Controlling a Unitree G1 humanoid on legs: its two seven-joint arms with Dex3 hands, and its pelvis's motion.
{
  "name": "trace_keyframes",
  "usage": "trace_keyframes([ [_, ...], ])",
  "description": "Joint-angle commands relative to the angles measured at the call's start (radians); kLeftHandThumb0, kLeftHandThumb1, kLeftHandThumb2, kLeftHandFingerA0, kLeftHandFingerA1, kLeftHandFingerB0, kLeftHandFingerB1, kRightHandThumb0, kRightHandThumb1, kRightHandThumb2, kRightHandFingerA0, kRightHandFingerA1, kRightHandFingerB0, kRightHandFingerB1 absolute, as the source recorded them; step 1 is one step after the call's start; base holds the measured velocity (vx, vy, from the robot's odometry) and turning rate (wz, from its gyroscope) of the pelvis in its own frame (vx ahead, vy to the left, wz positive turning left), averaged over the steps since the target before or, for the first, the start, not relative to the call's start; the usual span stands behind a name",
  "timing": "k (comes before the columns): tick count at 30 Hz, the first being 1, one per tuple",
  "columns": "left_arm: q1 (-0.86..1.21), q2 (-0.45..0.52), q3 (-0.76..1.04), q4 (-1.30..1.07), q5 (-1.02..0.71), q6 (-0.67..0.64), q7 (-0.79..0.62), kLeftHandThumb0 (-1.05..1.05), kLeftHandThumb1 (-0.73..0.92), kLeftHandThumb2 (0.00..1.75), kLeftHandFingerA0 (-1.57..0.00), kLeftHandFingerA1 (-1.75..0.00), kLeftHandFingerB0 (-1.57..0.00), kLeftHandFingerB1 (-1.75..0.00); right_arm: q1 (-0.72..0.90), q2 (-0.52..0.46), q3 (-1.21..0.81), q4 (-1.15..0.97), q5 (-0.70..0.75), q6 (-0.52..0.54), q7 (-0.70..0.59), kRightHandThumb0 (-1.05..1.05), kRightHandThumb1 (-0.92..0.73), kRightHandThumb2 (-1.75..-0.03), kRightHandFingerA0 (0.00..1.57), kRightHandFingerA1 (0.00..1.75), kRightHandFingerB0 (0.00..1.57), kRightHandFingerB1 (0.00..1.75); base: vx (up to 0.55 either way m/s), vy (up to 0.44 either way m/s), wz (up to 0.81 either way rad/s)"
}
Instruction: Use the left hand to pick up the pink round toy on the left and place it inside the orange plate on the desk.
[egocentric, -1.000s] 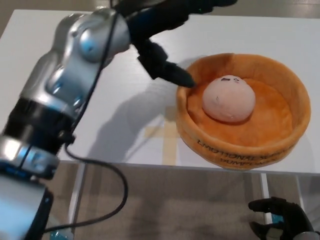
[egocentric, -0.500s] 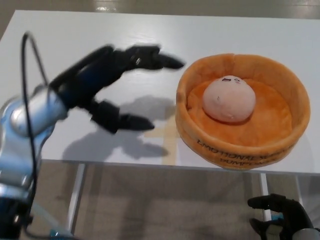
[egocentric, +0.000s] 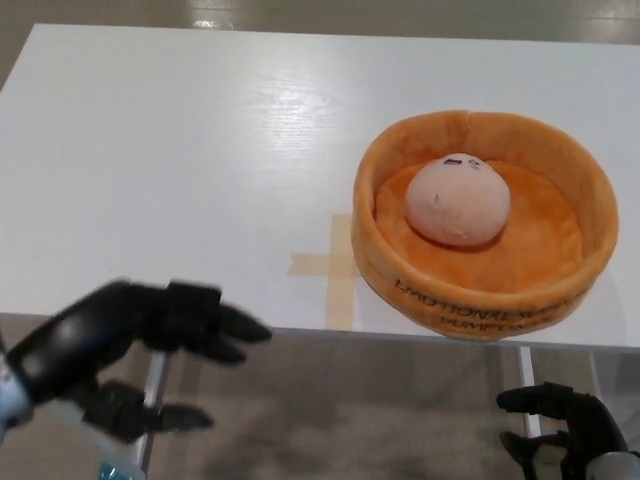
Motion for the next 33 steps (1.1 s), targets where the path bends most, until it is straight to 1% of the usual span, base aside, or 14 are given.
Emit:
trace_keyframes([
  [1,0.154,0.042,-0.004,0.029,-0.253,0.07,-0.265,-0.24,0.49,0.55,-0.67,-0.47,-0.62,-0.43,0.018,-0.006,0.007,0.009,-0.01,0.019,0.008,-0.18,-0.58,-0.57,0.59,0.84,0.6,0.76,0.0,0.0,0.0],
  [7,0.102,-0.011,-0.069,0.276,-0.069,-0.02,-0.13,-0.22,0.49,0.54,-0.65,-0.45,-0.62,-0.42,0.019,-0.009,0.011,0.008,-0.012,0.017,0.006,-0.13,-0.58,-0.57,0.59,0.84,0.58,0.75,0.0,0.0,0.0],
  [11,0.065,-0.036,-0.095,0.425,-0.009,-0.079,-0.063,-0.22,0.49,0.54,-0.65,-0.45,-0.62,-0.42,0.021,-0.007,0.004,0.006,-0.003,0.011,0.011,-0.13,-0.58,-0.57,0.59,0.85,0.59,0.76,0.0,0.0,0.0],
  [12,0.052,-0.044,-0.105,0.477,0.02,-0.094,-0.027,-0.26,0.5,0.55,-0.59,-0.43,-0.59,-0.41,0.021,-0.007,0.004,0.006,-0.002,0.012,0.012,-0.13,-0.58,-0.57,0.58,0.84,0.58,0.76,0.0,0.0,0.0],
  [15,0.021,-0.061,-0.125,0.591,0.079,-0.132,0.051,-0.27,0.5,0.55,-0.56,-0.42,-0.57,-0.4,0.022,-0.006,0.003,0.006,-0.002,0.014,0.013,-0.13,-0.58,-0.57,0.57,0.84,0.58,0.76,0.0,0.0,0.0],
  [16,0.003,-0.067,-0.142,0.649,0.133,-0.173,0.131,-0.36,0.52,0.56,-0.51,-0.38,-0.53,-0.37,0.022,-0.006,0.004,0.005,-0.004,0.013,0.012,-0.14,-0.57,-0.57,0.58,0.84,0.58,0.76,0.0,0.0,0.0],
  [17,-0.02,-0.074,-0.163,0.724,0.199,-0.228,0.227,-0.36,0.52,0.56,-0.51,-0.38,-0.53,-0.37,0.022,-0.007,0.005,0.005,-0.005,0.013,0.011,-0.14,-0.57,-0.57,0.58,0.84,0.58,0.76,0.0,0.0,0.0],
  [18,-0.02,-0.074,-0.163,0.724,0.199,-0.228,0.227,-0.36,0.52,0.56,-0.51,-0.38,-0.53,-0.37,0.022,-0.007,0.005,0.005,-0.005,0.013,0.011,-0.14,-0.57,-0.57,0.58,0.84,0.58,0.76,0.0,0.0,0.0],
  [23,-0.113,-0.113,-0.225,0.921,0.315,-0.23,0.505,-0.38,0.55,0.57,-0.52,-0.38,-0.51,-0.36,0.023,-0.008,0.011,0.007,-0.011,0.011,0.016,-0.15,-0.58,-0.57,0.57,0.84,0.58,0.76,0.0,0.0,0.0],
  [24,-0.113,-0.113,-0.225,0.921,0.315,-0.23,0.505,-0.38,0.55,0.57,-0.52,-0.38,-0.51,-0.36,0.023,-0.008,0.011,0.007,-0.011,0.011,0.016,-0.15,-0.58,-0.57,0.57,0.84,0.58,0.76,0.0,0.0,0.0],
  [28,-0.186,-0.157,-0.234,1.084,0.313,-0.174,0.656,-0.41,0.54,0.56,-0.55,-0.4,-0.49,-0.36,0.029,-0.004,0.013,0.008,-0.012,0.015,0.009,-0.16,-0.58,-0.57,0.58,0.83,0.58,0.74,0.0,0.0,0.0],
  [31,-0.203,-0.161,-0.243,1.117,0.317,-0.162,0.688,-0.44,0.54,0.56,-0.53,-0.4,-0.47,-0.35,0.031,-0.002,0.011,0.007,-0.01,0.014,0.009,-0.16,-0.57,-0.57,0.58,0.83,0.58,0.74,0.0,0.0,0.0],
  [32,-0.217,-0.162,-0.255,1.129,0.333,-0.138,0.729,-0.63,0.49,0.81,-0.41,-0.49,-0.39,-0.46,0.032,-0.002,0.009,0.007,-0.008,0.01,0.01,-0.14,-0.57,-0.57,0.56,0.83,0.59,0.76,0.0,0.0,0.0],
  [33,-0.23,-0.165,-0.259,1.144,0.339,-0.117,0.763,-0.5,0.57,0.57,-0.46,-0.38,-0.47,-0.36,0.031,-0.002,0.01,0.007,-0.009,0.009,0.008,-0.16,-0.57,-0.57,0.58,0.83,0.61,0.76,0.0,0.0,0.0],
])
